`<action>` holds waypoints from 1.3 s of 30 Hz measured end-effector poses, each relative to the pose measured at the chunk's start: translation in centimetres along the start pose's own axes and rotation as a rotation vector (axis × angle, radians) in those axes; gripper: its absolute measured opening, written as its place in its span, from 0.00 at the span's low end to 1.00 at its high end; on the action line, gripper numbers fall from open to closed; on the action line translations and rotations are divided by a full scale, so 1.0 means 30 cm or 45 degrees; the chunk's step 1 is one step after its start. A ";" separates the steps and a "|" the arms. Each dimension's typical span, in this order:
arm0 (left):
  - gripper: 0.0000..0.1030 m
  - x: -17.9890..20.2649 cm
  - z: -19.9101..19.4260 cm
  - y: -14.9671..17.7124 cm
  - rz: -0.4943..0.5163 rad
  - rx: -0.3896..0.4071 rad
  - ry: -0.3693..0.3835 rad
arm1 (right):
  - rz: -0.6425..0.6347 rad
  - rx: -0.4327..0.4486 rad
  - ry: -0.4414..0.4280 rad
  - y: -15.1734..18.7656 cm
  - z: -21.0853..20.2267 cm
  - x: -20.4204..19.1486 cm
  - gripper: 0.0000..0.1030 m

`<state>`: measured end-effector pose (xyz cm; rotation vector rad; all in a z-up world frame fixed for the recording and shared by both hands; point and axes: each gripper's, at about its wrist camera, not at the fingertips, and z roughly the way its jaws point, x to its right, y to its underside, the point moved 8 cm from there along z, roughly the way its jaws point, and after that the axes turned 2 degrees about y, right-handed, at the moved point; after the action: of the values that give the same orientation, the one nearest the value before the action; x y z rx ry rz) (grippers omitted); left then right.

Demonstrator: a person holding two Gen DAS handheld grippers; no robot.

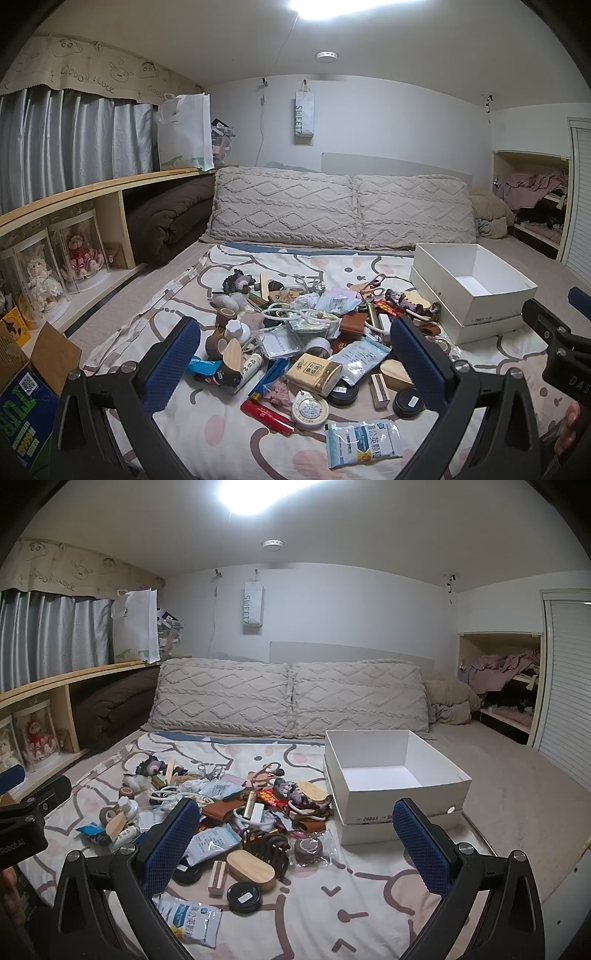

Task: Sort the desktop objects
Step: 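Move both tools toward the cluttered pile of items on the bed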

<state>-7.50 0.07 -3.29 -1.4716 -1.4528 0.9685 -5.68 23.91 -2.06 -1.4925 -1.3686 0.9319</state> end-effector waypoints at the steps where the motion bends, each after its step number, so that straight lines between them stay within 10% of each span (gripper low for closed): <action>1: 1.00 -0.001 -0.001 -0.001 0.000 0.000 0.000 | 0.000 0.000 0.000 0.001 0.000 0.000 1.00; 39: 1.00 0.043 0.131 0.105 0.021 -0.135 0.029 | 0.013 -0.140 -0.011 0.103 0.126 -0.002 1.00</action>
<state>-10.01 1.58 -7.59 -1.5684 -1.4973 0.8932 -8.20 24.29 -6.22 -1.5805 -1.4398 0.8827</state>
